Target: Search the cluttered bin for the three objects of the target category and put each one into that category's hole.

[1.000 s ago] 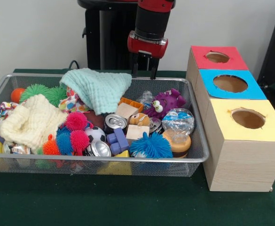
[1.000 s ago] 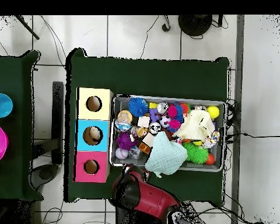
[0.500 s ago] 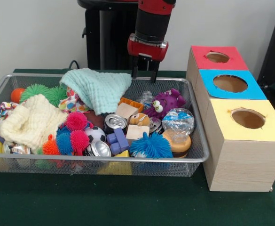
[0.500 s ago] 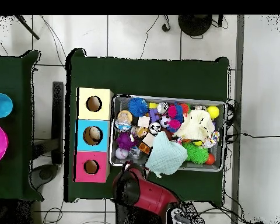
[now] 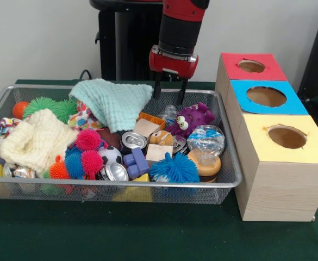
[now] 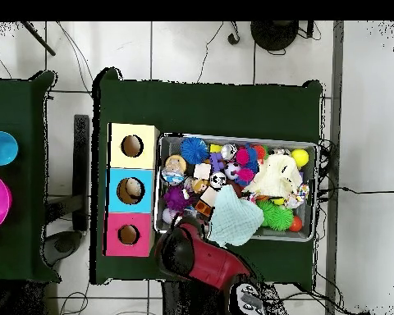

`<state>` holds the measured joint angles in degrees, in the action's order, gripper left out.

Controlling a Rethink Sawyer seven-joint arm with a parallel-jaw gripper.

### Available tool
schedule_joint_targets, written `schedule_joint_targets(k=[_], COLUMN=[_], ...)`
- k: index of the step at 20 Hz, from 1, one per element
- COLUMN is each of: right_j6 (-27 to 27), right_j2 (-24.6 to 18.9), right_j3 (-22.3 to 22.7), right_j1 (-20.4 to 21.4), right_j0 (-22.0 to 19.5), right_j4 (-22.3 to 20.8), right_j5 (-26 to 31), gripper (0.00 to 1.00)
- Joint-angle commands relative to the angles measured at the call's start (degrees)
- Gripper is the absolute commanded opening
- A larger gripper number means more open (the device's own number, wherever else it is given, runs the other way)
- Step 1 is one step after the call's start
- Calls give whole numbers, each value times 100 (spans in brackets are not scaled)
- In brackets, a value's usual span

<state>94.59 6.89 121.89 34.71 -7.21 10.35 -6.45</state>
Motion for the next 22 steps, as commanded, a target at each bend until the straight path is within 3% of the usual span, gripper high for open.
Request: schedule_joint_targets(k=[1,11,22], right_j6=[962,952,1087], right_j2=[-103,-157,-505], right_j3=[-875,-1065,-1167], right_j1=[1,-184,-831], right_j0=[21,-44,-436], right_j4=[392,319,-95], right_j5=[576,353,-615], gripper=[100,100,100])
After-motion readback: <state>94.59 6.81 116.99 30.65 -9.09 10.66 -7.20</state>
